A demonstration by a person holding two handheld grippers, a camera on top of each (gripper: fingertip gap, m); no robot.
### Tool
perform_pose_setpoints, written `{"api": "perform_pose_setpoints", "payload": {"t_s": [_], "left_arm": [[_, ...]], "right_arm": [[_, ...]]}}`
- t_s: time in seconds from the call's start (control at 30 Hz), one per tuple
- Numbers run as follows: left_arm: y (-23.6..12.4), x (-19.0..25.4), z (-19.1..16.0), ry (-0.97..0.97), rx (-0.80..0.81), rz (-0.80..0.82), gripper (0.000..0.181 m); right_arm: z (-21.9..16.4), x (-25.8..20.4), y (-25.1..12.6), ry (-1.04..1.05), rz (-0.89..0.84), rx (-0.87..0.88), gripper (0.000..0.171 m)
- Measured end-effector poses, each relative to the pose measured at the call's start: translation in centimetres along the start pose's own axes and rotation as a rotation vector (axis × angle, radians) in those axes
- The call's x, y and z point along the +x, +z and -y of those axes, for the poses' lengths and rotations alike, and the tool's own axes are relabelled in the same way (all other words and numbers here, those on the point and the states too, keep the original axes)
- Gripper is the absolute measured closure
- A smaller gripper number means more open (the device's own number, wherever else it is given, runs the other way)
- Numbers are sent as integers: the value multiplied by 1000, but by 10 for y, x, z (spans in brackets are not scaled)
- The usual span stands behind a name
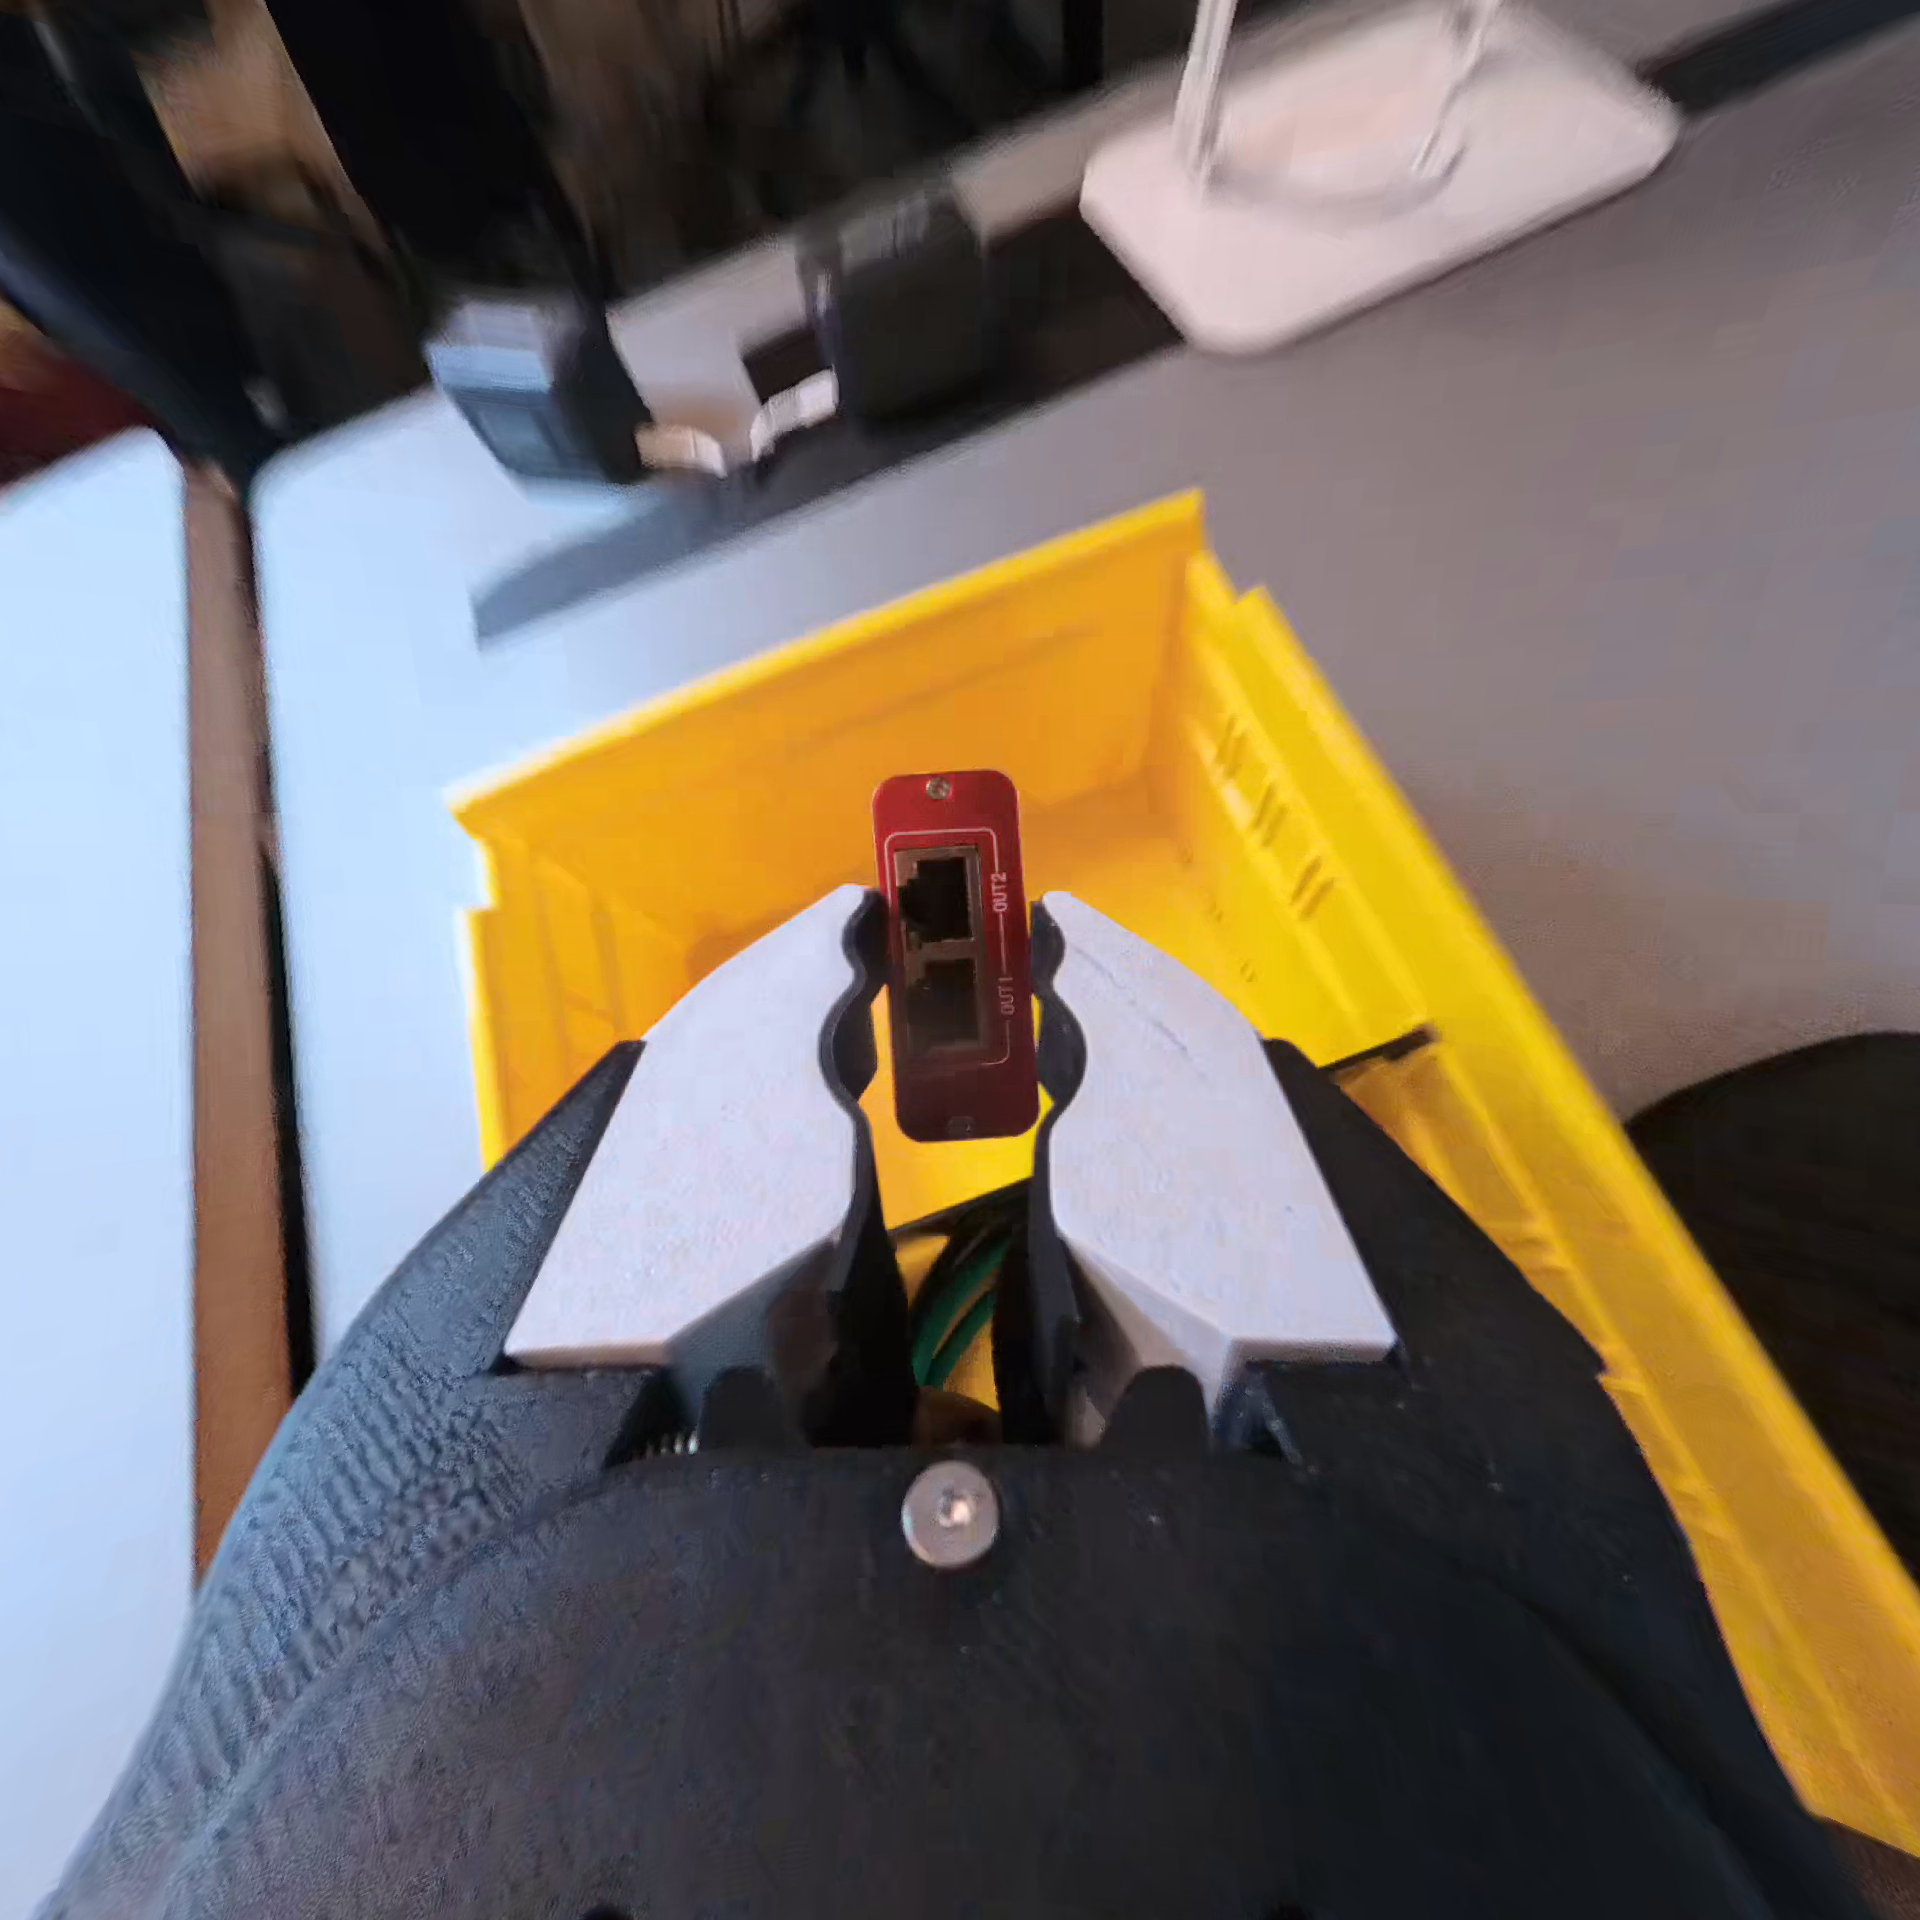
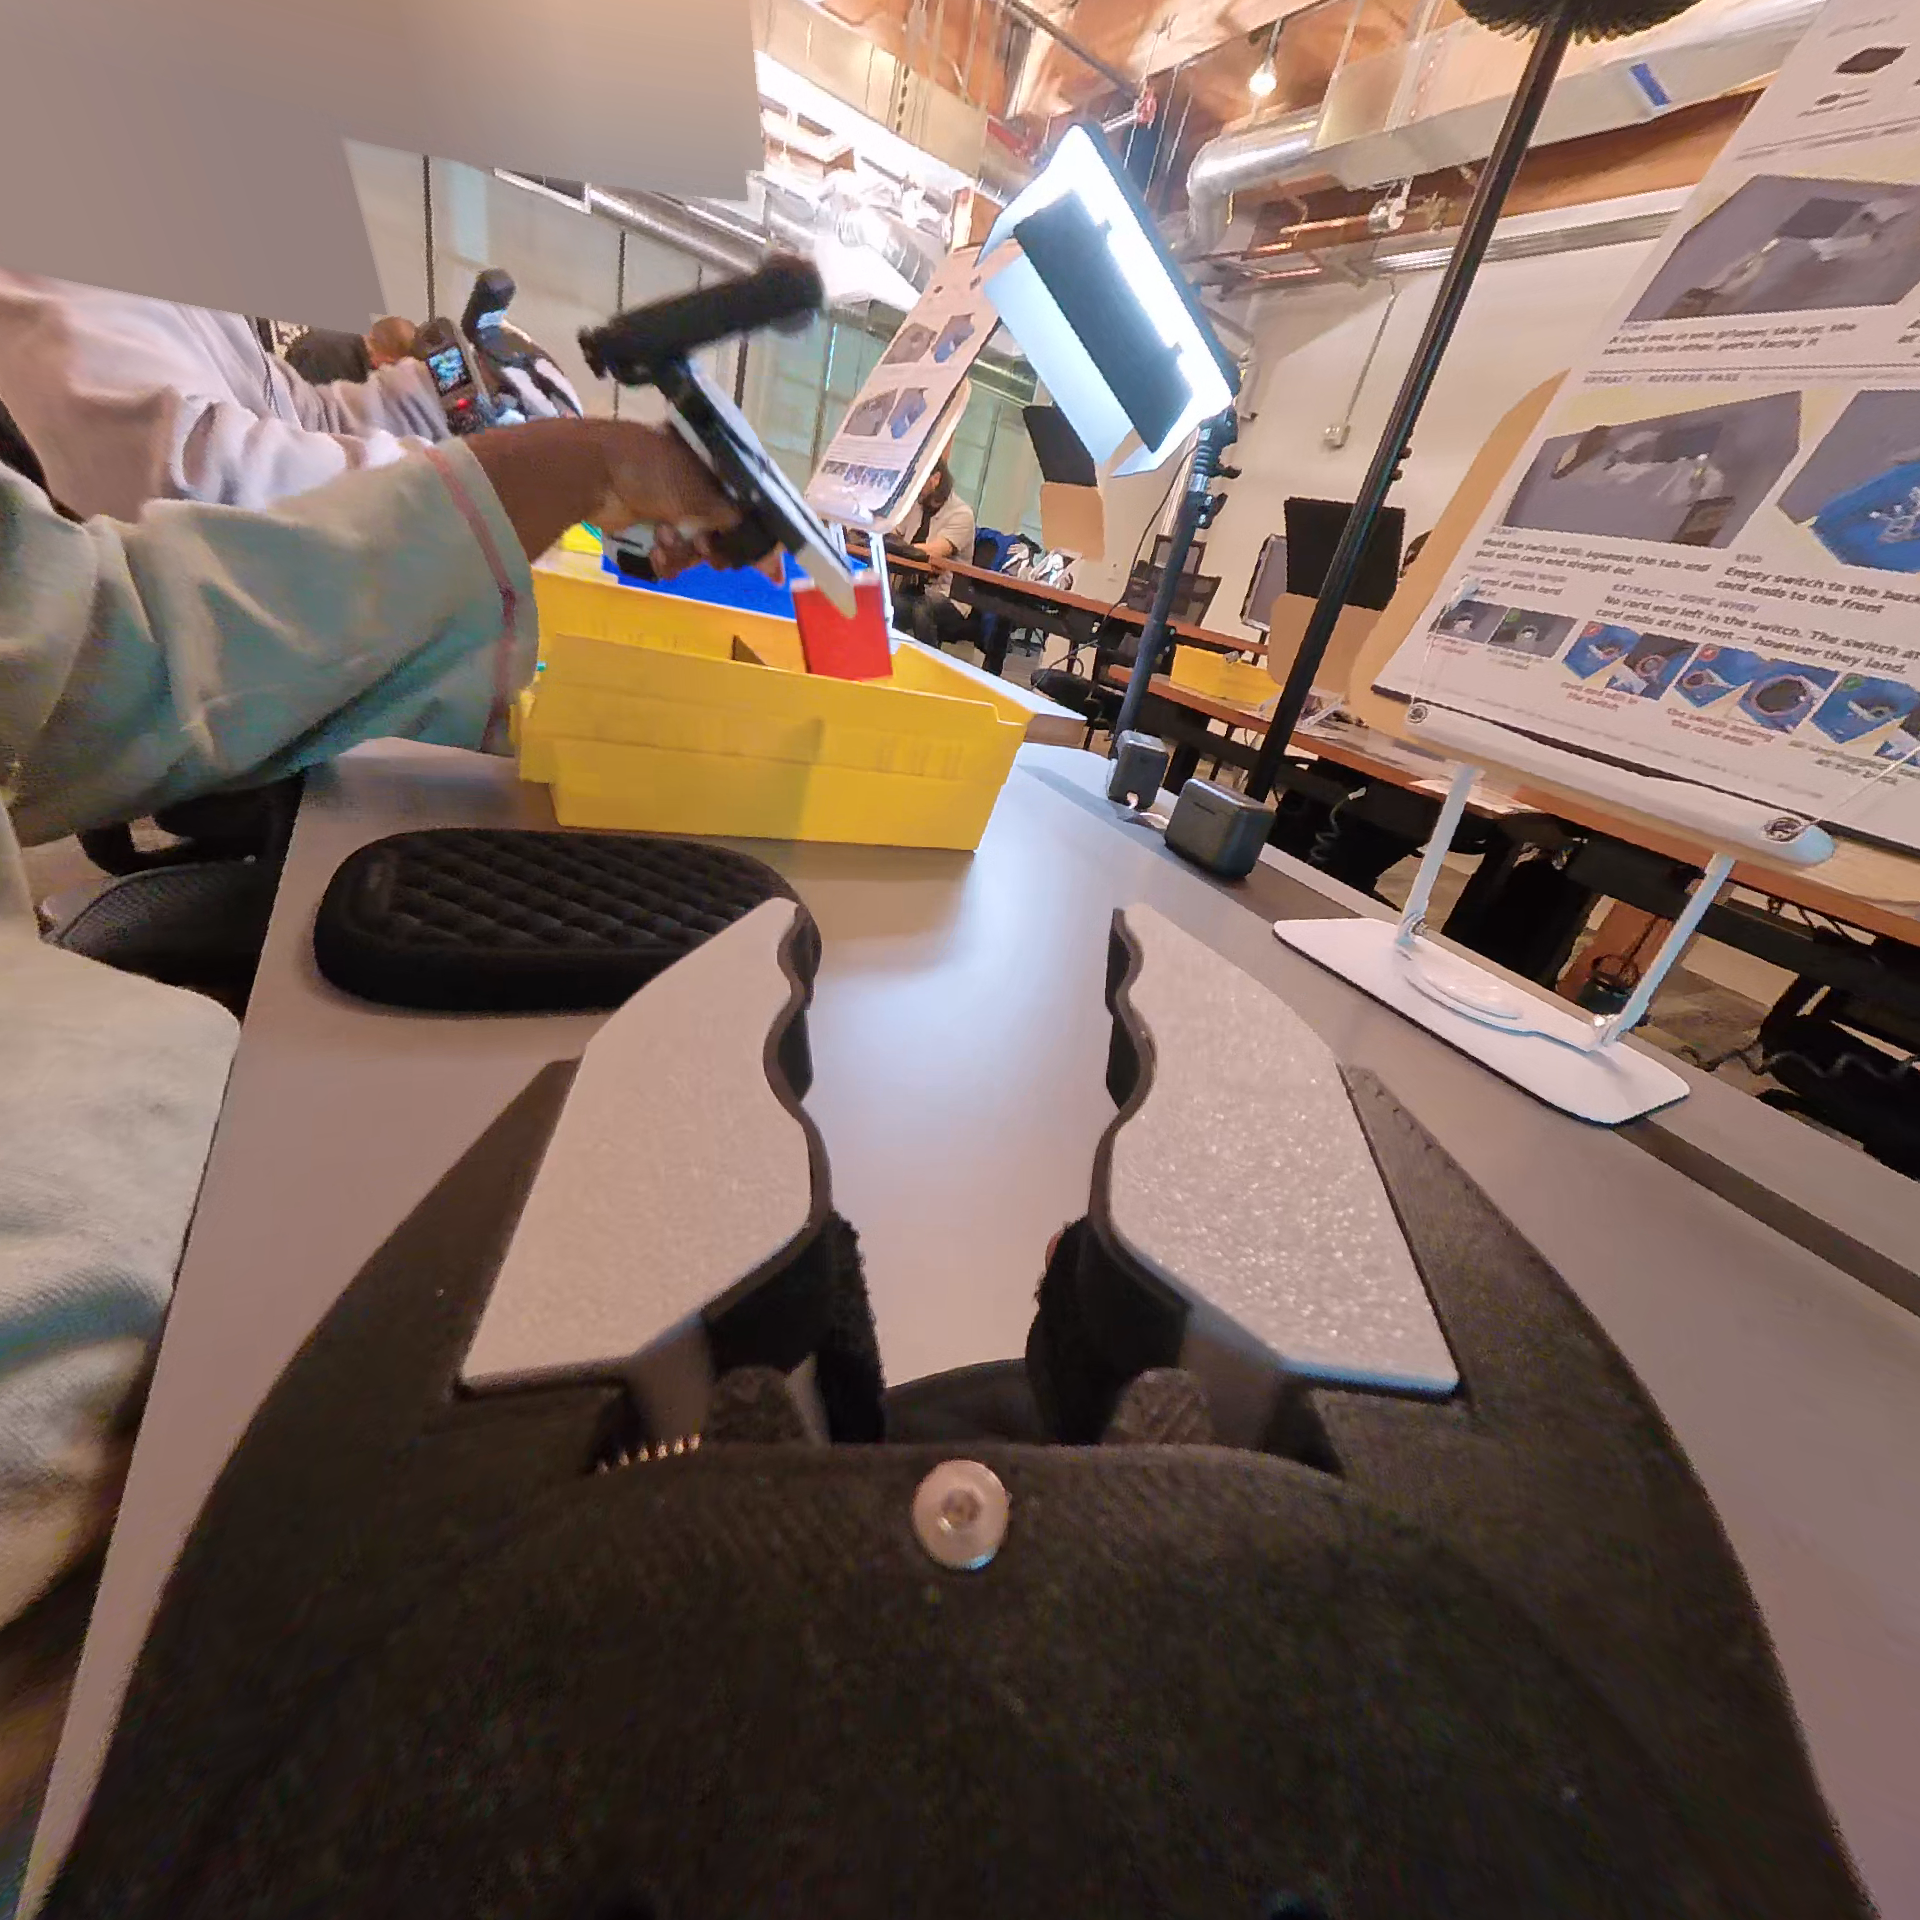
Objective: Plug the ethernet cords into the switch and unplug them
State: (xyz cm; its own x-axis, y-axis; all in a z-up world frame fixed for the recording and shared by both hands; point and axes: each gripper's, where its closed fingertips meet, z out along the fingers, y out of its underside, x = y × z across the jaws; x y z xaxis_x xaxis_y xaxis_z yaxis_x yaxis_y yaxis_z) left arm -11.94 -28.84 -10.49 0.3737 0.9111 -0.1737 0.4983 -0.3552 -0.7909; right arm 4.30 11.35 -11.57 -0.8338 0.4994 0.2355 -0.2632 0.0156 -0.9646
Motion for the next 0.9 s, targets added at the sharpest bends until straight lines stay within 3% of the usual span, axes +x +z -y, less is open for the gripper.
{"api": "perform_pose_setpoints", "payload": {"t_s": [0.03,0.13,0.27,0.4,0.5,0.63,0.9], "left_arm": [[-12,8,14,41,73,7,155],[-47,58,44,165,236,-52,155],[-82,160,60,305,346,-297,155],[-89,264,40,506,279,-576,155],[-76,318,11,665,151,-697,154],[-57,352,-20,779,14,-776,155],[-41,374,-45,831,-98,-848,155]], "right_arm": [[0,0,0,-1,1,-2,116],[-1,0,0,2,0,-4,116],[0,1,0,1,-6,-1,117],[-2,-2,2,-13,3,-20,117],[-4,-6,3,-29,26,-33,117],[-5,-11,2,-41,58,-37,116],[-8,-17,3,-64,92,-56,116]]}}
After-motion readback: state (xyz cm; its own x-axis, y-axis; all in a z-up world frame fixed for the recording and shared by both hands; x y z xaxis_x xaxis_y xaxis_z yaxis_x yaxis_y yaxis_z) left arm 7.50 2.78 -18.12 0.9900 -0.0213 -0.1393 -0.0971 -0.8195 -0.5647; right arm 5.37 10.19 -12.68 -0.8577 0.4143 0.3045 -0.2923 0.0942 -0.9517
